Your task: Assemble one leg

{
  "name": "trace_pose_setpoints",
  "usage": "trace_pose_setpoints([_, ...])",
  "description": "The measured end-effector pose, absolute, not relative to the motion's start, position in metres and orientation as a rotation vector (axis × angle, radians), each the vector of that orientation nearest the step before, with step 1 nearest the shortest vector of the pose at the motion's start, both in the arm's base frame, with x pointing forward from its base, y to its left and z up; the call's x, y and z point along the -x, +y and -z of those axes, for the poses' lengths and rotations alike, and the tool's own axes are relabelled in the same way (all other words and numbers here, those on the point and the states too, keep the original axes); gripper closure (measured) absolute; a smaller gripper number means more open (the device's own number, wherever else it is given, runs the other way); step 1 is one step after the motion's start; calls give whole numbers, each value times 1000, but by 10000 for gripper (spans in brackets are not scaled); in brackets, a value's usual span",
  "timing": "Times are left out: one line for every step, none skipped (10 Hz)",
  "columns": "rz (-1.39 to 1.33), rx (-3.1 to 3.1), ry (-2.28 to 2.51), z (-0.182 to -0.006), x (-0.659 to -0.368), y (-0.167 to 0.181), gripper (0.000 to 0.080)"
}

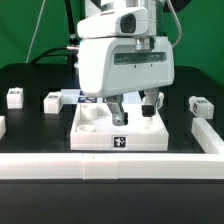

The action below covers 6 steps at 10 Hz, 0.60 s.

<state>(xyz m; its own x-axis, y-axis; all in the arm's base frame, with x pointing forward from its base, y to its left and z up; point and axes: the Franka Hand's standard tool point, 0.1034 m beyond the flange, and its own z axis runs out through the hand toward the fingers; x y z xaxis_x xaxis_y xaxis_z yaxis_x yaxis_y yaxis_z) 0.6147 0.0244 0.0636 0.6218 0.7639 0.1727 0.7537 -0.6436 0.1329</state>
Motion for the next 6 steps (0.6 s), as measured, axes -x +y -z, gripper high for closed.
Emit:
trace_pose_setpoints([-331, -2786, 1305, -63, -615, 24, 150])
trace_pose_setpoints([-331, -2786, 1305, -63, -615, 24, 150])
trace_pose_setpoints([-331, -2786, 1304, -63, -615, 24, 150])
trace_pose_setpoints([-331, -2786, 1304, -63, -615, 24, 150])
trace_pose_setpoints([-330, -2786, 1304, -63, -615, 24, 150])
trace_pose_setpoints([-330, -2786, 1304, -63, -615, 24, 150])
